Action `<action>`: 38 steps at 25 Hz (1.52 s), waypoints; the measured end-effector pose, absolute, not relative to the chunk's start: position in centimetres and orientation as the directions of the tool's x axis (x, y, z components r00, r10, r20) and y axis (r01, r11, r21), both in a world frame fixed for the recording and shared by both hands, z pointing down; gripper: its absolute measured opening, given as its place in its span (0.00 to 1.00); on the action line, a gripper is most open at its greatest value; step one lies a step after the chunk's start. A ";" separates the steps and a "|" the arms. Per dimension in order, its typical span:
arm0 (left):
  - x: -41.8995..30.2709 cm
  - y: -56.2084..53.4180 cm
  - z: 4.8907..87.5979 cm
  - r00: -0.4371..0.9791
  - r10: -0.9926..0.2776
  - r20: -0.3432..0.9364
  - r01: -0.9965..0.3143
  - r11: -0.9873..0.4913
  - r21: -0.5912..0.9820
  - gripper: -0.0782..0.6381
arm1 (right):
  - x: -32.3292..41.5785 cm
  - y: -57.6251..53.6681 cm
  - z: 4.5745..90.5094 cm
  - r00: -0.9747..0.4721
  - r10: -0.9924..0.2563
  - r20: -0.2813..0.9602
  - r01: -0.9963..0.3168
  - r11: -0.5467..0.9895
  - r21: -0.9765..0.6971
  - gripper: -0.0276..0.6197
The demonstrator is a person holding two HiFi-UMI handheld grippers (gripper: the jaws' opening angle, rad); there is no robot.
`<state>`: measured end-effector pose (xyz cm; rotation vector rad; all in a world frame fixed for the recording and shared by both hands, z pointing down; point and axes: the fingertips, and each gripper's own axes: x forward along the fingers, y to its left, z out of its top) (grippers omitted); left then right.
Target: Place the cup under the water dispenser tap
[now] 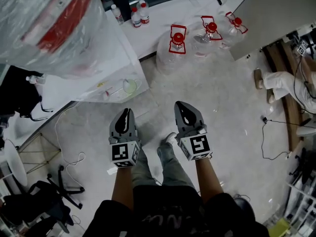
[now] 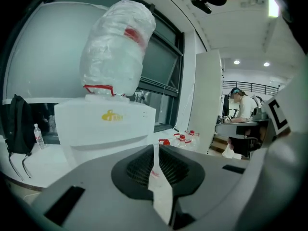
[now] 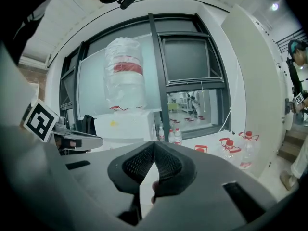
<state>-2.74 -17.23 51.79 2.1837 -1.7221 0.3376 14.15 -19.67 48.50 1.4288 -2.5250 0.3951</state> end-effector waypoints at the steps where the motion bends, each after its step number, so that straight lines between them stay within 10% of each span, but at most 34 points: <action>1: -2.8 -17.1 51.1 0.237 -0.893 0.382 -0.971 -0.208 0.116 0.17 | 14.1 -19.6 47.8 -0.504 -0.804 0.316 -0.862 0.492 -0.125 0.06; 38: -4.6 -15.3 29.9 0.179 -0.972 0.155 -0.983 -0.182 -0.005 0.13 | 16.1 -18.8 30.3 -0.561 -0.810 0.173 -0.824 0.567 -0.016 0.06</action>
